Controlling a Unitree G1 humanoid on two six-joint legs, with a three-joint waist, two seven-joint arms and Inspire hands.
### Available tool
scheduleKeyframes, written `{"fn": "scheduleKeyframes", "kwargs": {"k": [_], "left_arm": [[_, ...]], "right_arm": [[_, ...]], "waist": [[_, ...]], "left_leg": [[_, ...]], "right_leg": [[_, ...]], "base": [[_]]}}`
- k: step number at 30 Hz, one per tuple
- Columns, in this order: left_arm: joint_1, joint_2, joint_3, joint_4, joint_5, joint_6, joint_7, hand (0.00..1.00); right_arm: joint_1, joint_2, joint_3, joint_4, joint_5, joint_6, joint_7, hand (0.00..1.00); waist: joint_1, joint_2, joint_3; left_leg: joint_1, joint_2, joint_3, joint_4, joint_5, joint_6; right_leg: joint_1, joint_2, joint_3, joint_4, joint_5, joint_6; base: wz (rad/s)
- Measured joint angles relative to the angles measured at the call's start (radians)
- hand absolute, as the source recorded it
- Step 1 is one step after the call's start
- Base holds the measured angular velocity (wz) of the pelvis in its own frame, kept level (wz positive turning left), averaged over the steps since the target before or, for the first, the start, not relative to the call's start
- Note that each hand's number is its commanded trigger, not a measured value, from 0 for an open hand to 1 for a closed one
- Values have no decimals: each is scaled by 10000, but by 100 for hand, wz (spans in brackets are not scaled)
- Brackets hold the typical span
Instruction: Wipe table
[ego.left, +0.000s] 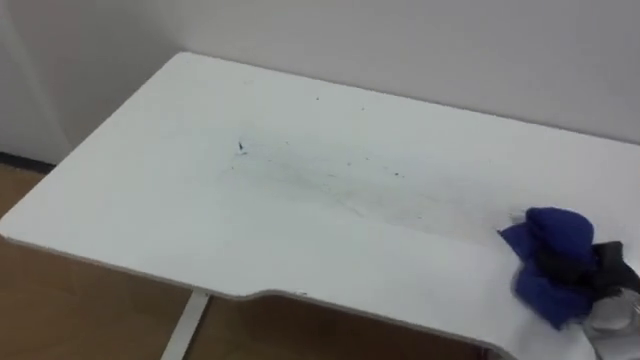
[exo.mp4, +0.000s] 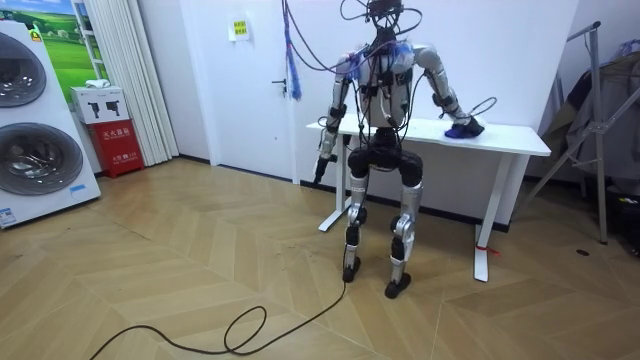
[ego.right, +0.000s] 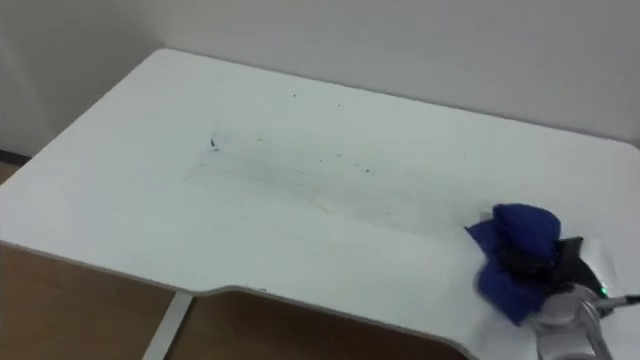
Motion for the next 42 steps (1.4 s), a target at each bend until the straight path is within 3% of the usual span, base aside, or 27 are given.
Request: {"fn": "scheduleKeyframes", "kwargs": {"k": [1,2,3,5,6,8,10,12,13,14,15,18,21,23,26,28,30,31,33,34,35,36,37,38,39,40,42], "left_arm": [[-224,-135,-7,1,52,-9,-1,0],[-339,-211,-21,6,46,-7,-8,0],[-531,-384,-197,28,32,-2,-47,0],[-673,-709,-284,-76,5,2,-209,0],[-636,-788,-283,-69,-156,-7,-317,0],[-301,-594,-285,-63,-256,134,-323,0],[339,-310,-251,-59,-130,432,-311,0],[1225,-134,-234,-59,-126,693,-340,0],[1572,-67,-186,-94,-118,694,-376,0],[1740,-43,-37,-104,-93,683,-431,0],[2087,-8,254,-108,-73,670,-531,0],[2179,163,762,-136,-60,439,-561,0],[2118,289,920,-586,61,14,-552,0],[1896,285,874,-654,54,-110,-535,0],[1328,261,323,-669,17,-88,-503,0],[792,136,-329,-654,-32,-78,-508,0],[-100,-115,-885,-419,-165,-96,-519,0],[-339,-164,-1016,-303,-210,-86,-517,0],[-1149,-430,-1457,135,-638,-119,-540,0],[-1341,-554,-1487,212,-635,-122,-558,0],[-1744,-785,-1570,231,-625,-125,-631,0],[-2089,-1008,-1556,230,-582,-241,-737,0],[-2208,-1136,-1554,216,-529,-307,-748,0],[-2271,-1230,-1551,152,-524,-433,-798,0],[-2215,-1141,-1548,134,-529,-417,-831,0],[-2177,-1038,-1574,135,-529,-378,-863,0],[-1969,-436,-1644,157,-539,-209,-918,0]], "right_arm": [[-341,429,884,-788,-357,194,452,100],[-574,619,1216,-999,-521,193,625,100],[-1225,1247,1894,-1035,-576,200,952,100],[-2001,1809,2295,-1020,-592,144,1466,100],[-2345,1871,2328,-1031,-725,61,1717,100],[-2724,1857,2084,-815,-769,51,1847,100],[-2652,1628,1466,-629,-879,-31,1879,100],[-2017,902,803,-11,-798,-129,1805,100],[-1429,479,556,453,-838,-336,1610,100],[-1035,375,91,592,-715,-645,1515,100],[-370,241,-500,454,-739,-1156,1199,100],[537,-391,-1647,669,-818,-1744,780,100],[1230,-1013,-2380,965,-675,-1806,498,100],[1422,-1163,-2414,967,-442,-1810,316,100],[1305,-942,-2122,884,-456,-1636,249,100],[955,-692,-1471,521,-631,-1035,265,100],[261,-141,-278,-128,-1098,-177,524,100],[71,61,170,-353,-1197,3,644,100],[-854,1177,1735,-861,-1549,187,1275,100],[-1086,1507,2023,-870,-1707,182,1414,100],[-1608,2141,2450,-757,-1756,108,1635,100],[-1979,2528,2471,-583,-1743,-108,1858,100],[-2092,2571,2473,-553,-1741,-168,1947,100],[-2351,2572,2470,-337,-1743,-274,2020,100],[-2682,2568,2442,190,-1667,-318,1967,100],[-2833,2546,2430,434,-1657,-306,1950,100],[-3040,2444,2220,931,-1237,-547,1750,100]], "waist": [[175,17,8],[220,18,10],[271,21,17],[474,19,71],[780,-3,85],[900,-105,87],[881,-255,82],[848,-232,98],[782,-219,112],[692,-212,117],[269,-200,128],[-386,-203,127],[-571,-114,127],[-657,-28,114],[-746,28,111],[-637,143,96],[-309,208,83],[-208,222,86],[-22,247,143],[129,248,157],[393,314,334],[711,203,359],[917,135,361],[1321,99,363],[1573,39,337],[1697,-73,302],[1781,-324,312]], "left_leg": [[-6,7,-98,-114,74,-21],[-4,21,-136,-165,119,-41],[13,57,-190,-272,226,-50],[13,67,-341,-351,285,-94],[-16,50,-523,-374,308,-109],[-95,-21,-894,-370,360,-115],[-177,-100,-1201,-367,355,-105],[-128,-227,-1234,-332,362,-78],[-50,-306,-1247,-321,375,-57],[-1,-348,-1276,-322,376,-56],[99,-462,-1281,-315,368,-43],[258,-572,-1345,-306,261,136],[454,-554,-1065,-304,181,253],[554,-508,-829,-376,78,287],[586,-365,-470,-211,-41,232],[506,-258,-123,-58,-100,202],[373,-200,253,55,-115,212],[372,-165,406,61,-83,260],[346,-8,879,199,-83,248],[346,34,993,201,-88,254],[292,151,1137,258,-86,251],[-20,182,1043,456,-82,237],[-163,187,1001,573,-102,214],[-429,276,774,836,-163,128],[-655,420,552,940,-141,3],[-761,519,466,999,-121,-78],[-1196,992,-11,1230,-113,-536]], "right_leg": [[-160,124,196,-5,66,-101],[-200,169,229,-18,88,-143],[-219,227,216,-47,88,-196],[-234,277,191,-76,47,-232],[-218,281,50,-161,21,-224],[-125,236,-334,-316,-26,-187],[13,165,-716,-401,-74,-124],[248,45,-816,-402,-98,-83],[408,-50,-971,-383,-125,-39],[515,-84,-1029,-408,-140,-13],[738,-201,-1141,-427,-223,123],[957,-276,-1126,-414,-344,319],[1050,-285,-938,-416,-347,323],[1102,-276,-828,-397,-364,351],[1016,-199,-408,-254,-329,294],[645,-188,-94,128,-342,273],[45,-214,207,679,-339,120],[-144,-240,194,895,-351,68],[-733,-556,-146,1815,-512,-98],[-869,-607,-184,1992,-531,-87],[-1127,-717,-232,2430,-585,17],[-1518,-1127,-362,3206,-878,255],[-1676,-1517,-511,3556,-1015,342],[-1744,-2226,-682,3903,-1161,435],[-1680,-2800,-707,3681,-1115,538],[-1635,-3037,-705,3415,-1025,637],[-1373,-3618,-692,2015,-485,825]], "base": [[-68],[-31],[0],[25],[41],[62],[62],[59],[55],[55],[38],[18],[-27],[-43],[-46],[-56],[-83],[-87],[-64],[-38],[-4],[11],[38],[44],[46],[38],[26]]}}
